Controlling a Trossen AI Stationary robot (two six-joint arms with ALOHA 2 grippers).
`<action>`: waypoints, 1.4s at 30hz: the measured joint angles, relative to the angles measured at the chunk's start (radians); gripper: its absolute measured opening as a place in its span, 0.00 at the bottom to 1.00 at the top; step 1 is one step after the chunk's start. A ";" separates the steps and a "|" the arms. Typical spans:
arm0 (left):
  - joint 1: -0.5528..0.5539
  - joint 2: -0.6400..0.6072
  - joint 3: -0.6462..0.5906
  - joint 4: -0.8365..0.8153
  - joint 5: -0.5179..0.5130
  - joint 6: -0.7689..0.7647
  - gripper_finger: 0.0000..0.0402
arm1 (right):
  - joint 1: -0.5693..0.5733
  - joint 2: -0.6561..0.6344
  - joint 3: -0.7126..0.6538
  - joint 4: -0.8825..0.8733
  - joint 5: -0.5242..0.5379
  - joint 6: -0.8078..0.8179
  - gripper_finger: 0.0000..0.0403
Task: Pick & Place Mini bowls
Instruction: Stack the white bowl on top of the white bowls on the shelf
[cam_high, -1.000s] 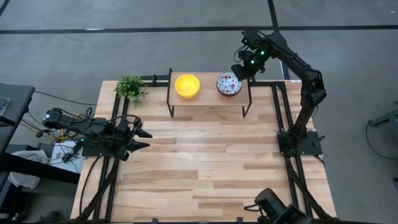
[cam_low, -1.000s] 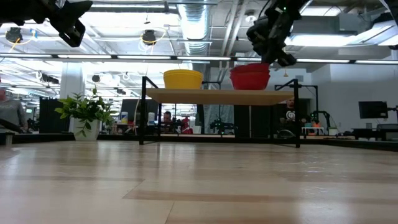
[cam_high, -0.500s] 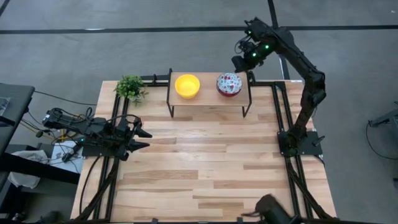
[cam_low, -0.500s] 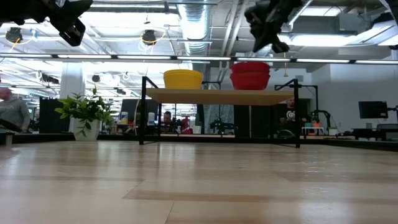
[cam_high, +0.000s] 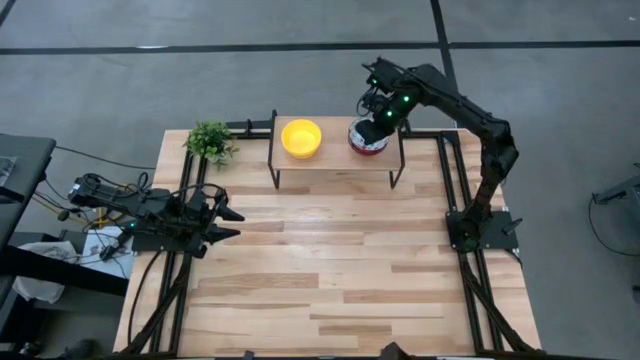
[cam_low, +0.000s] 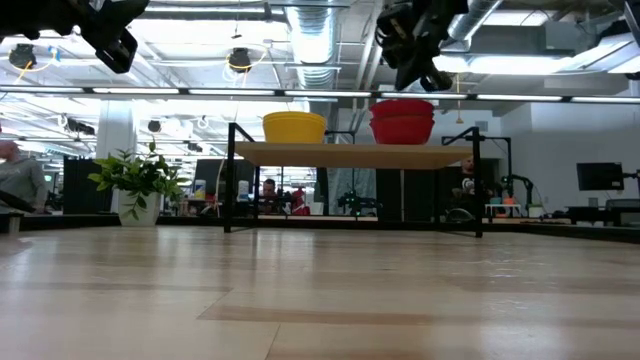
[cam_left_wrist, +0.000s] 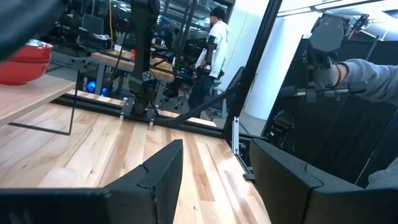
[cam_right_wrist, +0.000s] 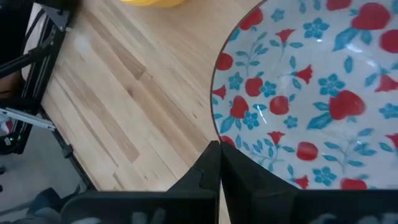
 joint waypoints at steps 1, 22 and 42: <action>0.000 0.000 0.000 0.001 0.002 -0.001 0.46 | 0.003 0.000 -0.007 0.009 0.000 0.003 0.00; 0.000 0.000 0.000 0.015 0.011 -0.001 0.46 | 0.032 0.000 -0.065 0.052 0.026 0.010 0.00; 0.000 0.000 0.000 0.024 0.011 -0.002 0.46 | 0.022 0.005 -0.065 0.051 0.052 0.009 0.00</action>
